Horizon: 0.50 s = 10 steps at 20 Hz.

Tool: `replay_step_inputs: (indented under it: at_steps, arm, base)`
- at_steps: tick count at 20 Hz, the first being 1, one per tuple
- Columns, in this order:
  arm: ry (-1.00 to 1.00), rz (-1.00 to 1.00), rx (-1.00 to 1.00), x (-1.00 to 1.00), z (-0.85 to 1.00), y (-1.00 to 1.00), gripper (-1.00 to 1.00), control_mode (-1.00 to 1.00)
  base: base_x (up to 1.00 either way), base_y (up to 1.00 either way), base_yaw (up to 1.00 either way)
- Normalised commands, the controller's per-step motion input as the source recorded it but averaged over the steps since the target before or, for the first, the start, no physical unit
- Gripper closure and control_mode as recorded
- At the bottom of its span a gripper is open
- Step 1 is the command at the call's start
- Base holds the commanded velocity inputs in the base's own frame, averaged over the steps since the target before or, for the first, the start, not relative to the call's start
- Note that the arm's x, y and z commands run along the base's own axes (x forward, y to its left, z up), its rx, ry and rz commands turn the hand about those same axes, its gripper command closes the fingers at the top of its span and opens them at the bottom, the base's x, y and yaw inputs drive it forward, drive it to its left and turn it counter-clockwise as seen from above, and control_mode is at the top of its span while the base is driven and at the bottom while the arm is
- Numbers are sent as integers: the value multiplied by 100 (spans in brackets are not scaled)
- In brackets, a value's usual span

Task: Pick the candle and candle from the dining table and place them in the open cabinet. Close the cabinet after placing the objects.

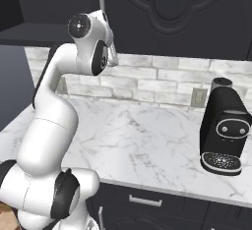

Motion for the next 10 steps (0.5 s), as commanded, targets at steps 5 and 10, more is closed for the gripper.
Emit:
replay_step_inputs:
  at_steps: [5,10]
  arm:
    - [16,6,0,33,-12,28,-100,-100]
    - [9,0,4,39,-8,-5,-100,-100]
  base:
    - [0,0,0]
    - [0,0,0]
